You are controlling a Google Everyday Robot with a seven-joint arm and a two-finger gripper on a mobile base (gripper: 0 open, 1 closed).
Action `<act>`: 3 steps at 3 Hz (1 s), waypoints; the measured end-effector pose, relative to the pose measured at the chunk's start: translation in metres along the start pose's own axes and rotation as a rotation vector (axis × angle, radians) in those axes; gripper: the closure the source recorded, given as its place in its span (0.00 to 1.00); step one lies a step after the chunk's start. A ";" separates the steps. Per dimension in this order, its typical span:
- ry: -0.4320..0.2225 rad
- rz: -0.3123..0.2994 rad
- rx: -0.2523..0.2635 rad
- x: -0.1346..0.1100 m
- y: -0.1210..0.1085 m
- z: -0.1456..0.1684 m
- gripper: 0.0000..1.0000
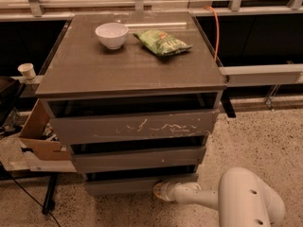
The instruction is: Close bottom drawer
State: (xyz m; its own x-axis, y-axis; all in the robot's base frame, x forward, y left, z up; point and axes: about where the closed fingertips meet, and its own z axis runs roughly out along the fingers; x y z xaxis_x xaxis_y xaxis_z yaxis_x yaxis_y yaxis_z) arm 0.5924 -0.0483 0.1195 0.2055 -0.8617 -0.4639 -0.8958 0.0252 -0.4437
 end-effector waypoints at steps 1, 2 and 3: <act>0.006 -0.002 0.005 0.003 -0.007 0.008 1.00; 0.013 -0.007 0.014 0.007 -0.016 0.014 1.00; 0.014 -0.010 0.015 0.006 -0.017 0.014 1.00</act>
Offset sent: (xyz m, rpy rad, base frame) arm 0.0430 -0.0057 -0.0109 -0.0194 -0.0331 -0.0137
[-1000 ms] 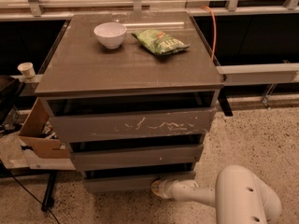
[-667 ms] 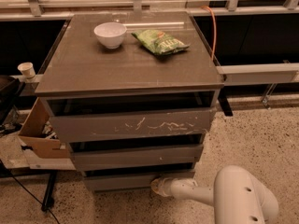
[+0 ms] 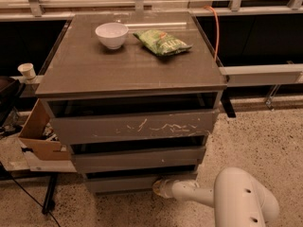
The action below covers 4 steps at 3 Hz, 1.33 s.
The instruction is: Close bottom drawer
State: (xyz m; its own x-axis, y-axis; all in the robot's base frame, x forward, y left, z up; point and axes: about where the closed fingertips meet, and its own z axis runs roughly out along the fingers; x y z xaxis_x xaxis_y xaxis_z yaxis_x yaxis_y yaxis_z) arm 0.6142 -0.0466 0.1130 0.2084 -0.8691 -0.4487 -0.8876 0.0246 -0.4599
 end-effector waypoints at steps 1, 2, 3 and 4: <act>0.006 0.032 -0.055 -0.004 0.005 -0.025 1.00; 0.010 0.066 -0.132 -0.015 0.012 -0.061 1.00; 0.002 0.176 -0.249 -0.031 0.044 -0.117 1.00; 0.001 0.186 -0.294 -0.036 0.061 -0.128 0.84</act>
Offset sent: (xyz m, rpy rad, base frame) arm -0.0686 -0.0294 0.0912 -0.0188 0.2457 0.0099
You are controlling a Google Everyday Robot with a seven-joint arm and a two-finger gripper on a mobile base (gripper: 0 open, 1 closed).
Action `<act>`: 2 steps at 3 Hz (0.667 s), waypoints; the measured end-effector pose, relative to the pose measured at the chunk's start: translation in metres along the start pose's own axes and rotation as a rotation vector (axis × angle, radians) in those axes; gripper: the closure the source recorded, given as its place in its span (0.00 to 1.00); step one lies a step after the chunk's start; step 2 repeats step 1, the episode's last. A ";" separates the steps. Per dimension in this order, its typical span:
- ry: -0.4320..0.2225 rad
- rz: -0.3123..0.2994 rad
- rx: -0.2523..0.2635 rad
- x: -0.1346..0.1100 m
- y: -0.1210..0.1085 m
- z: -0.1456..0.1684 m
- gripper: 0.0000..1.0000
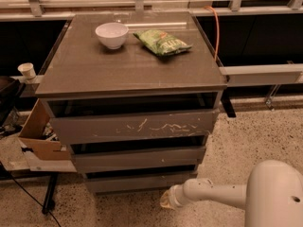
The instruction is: Close bottom drawer
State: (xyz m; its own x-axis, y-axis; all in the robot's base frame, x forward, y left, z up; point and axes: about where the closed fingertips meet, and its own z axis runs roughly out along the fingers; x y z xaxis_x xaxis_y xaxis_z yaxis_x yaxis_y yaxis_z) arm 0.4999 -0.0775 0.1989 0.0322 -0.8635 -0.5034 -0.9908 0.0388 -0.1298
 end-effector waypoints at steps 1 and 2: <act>0.000 0.000 0.001 0.000 0.000 0.000 0.52; 0.000 0.000 0.001 0.000 0.000 0.000 0.52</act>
Offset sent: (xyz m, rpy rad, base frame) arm 0.0000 0.0000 0.0000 0.0000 0.0000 0.0000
